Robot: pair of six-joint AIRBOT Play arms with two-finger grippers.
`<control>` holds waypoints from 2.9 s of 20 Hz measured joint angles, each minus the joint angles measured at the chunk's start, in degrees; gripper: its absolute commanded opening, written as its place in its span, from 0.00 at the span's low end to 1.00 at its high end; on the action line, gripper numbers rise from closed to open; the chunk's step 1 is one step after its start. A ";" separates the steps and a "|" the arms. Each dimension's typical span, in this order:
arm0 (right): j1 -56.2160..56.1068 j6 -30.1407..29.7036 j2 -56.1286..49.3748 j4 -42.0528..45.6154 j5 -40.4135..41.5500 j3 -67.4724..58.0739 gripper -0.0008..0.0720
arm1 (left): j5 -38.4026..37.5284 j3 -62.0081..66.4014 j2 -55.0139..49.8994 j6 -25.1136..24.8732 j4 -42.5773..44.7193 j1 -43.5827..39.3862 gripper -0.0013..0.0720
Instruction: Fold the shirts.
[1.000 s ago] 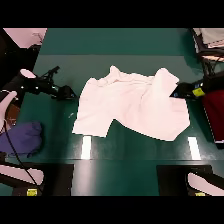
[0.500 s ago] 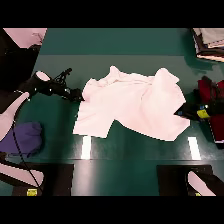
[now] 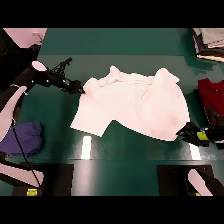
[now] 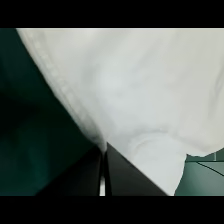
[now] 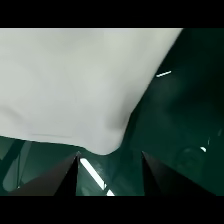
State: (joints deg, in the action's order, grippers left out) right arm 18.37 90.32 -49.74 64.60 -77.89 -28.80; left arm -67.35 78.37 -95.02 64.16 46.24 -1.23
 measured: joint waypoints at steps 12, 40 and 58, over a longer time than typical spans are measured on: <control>-13.57 -0.66 -9.68 0.31 7.58 -6.47 0.03 | 0.07 1.62 7.08 0.96 1.42 2.12 0.05; -16.92 -2.25 -9.46 5.27 -4.76 -85.83 0.03 | 6.43 31.78 46.42 3.48 -2.08 11.50 0.05; -22.16 -2.36 -52.17 5.31 8.81 -78.60 0.03 | 13.88 6.32 4.70 -2.67 -5.42 11.45 0.05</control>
State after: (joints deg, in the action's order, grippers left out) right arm -3.79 87.96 -101.91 69.91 -69.08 -107.39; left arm -53.47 84.68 -90.32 61.49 40.82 10.22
